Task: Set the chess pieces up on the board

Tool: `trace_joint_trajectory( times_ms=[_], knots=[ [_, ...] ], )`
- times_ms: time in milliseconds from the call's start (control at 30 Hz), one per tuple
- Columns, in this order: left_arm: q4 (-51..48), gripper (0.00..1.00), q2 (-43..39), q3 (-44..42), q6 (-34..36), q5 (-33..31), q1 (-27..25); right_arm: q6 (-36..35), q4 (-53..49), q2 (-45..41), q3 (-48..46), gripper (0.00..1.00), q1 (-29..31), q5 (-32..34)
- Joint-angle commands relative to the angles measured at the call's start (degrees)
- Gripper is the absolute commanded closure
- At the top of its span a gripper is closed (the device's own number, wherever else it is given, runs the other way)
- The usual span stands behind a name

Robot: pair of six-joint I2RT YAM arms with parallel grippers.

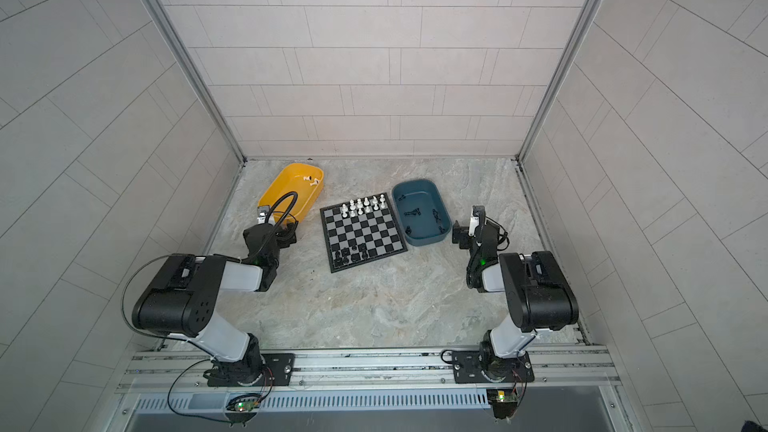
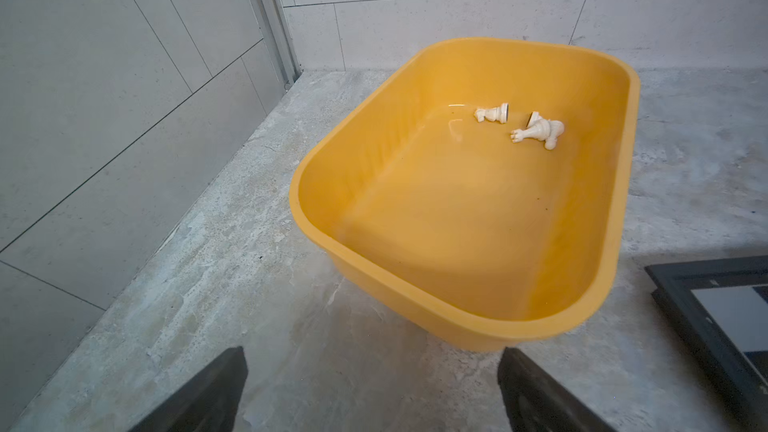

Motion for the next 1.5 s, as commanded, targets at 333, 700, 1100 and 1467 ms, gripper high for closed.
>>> trace_joint_trajectory(
  times_ms=[333, 700, 1100, 1467],
  knots=[
    [0.05, 0.00, -0.48, 0.85, -0.01, 0.25, 0.01, -2.37, -0.90, -0.80, 0.74, 0.01, 2.05, 3.77],
    [0.16, 0.00, -0.46, 0.85, 0.03, 0.29, -0.05, -2.57, -0.87, -0.80, 0.76, 0.01, 2.38, 4.28],
    [0.48, 0.00, -0.52, 0.61, -0.25, 0.76, 0.48, -2.04, -0.84, -0.80, 0.76, 0.01, 1.79, 3.33],
    [-11.95, 0.00, -9.67, 3.42, -1.42, -5.42, 0.02, -0.87, -16.18, -13.67, 3.89, 0.01, 4.34, 17.37]
  ],
)
